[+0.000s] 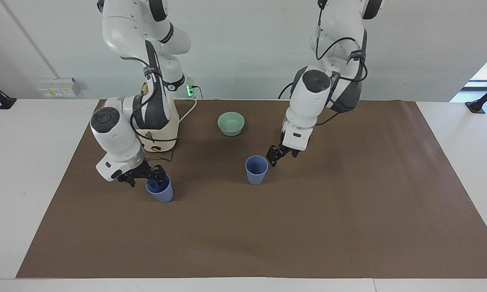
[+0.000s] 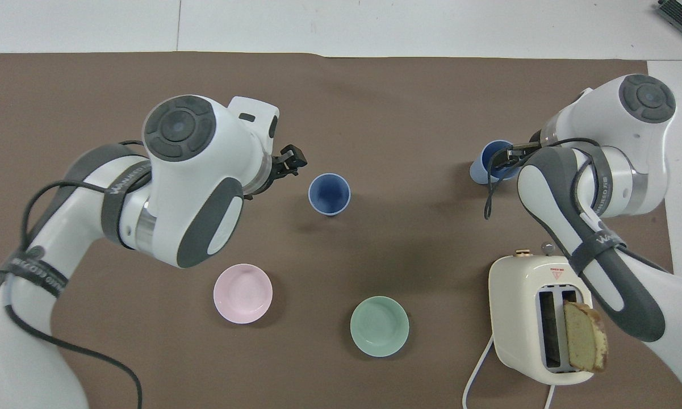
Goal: Stack blue cups with both arms
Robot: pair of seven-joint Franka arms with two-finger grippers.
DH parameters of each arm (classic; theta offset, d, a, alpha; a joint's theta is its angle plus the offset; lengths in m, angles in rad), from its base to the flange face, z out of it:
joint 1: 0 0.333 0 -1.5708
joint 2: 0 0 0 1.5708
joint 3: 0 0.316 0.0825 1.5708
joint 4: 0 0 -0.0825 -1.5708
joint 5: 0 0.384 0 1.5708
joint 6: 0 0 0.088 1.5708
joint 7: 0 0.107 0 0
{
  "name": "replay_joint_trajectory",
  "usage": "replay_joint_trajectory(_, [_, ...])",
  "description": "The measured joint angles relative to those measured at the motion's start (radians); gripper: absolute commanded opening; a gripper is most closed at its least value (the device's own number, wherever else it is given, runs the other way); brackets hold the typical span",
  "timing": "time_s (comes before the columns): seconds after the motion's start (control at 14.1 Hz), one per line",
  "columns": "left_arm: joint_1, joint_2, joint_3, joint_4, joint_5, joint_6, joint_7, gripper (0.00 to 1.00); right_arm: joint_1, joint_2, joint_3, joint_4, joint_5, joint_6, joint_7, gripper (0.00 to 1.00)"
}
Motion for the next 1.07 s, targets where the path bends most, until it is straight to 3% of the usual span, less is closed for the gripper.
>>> replay_joint_trajectory(0.14, [0.082,-0.077,0.004,-0.001,0.001,-0.096,0.115,1.00,0.000,-0.013,0.002,-0.012,0.000,0.000,0.000,0.15])
replay_joint_trajectory(0.21, [0.128,-0.105,0.006,-0.003,0.001,-0.134,0.182,1.00,0.000,-0.016,0.002,-0.014,0.000,0.000,-0.001,0.00])
replay_joint_trajectory(0.78, [0.434,-0.209,0.010,-0.051,0.001,-0.290,0.700,1.00,0.001,-0.030,0.004,-0.004,0.003,0.003,-0.001,0.00])
replay_joint_trajectory(1.07, [0.505,-0.236,0.011,-0.042,0.008,-0.332,0.938,1.00,0.008,-0.084,0.008,0.016,0.003,-0.002,-0.001,0.00])
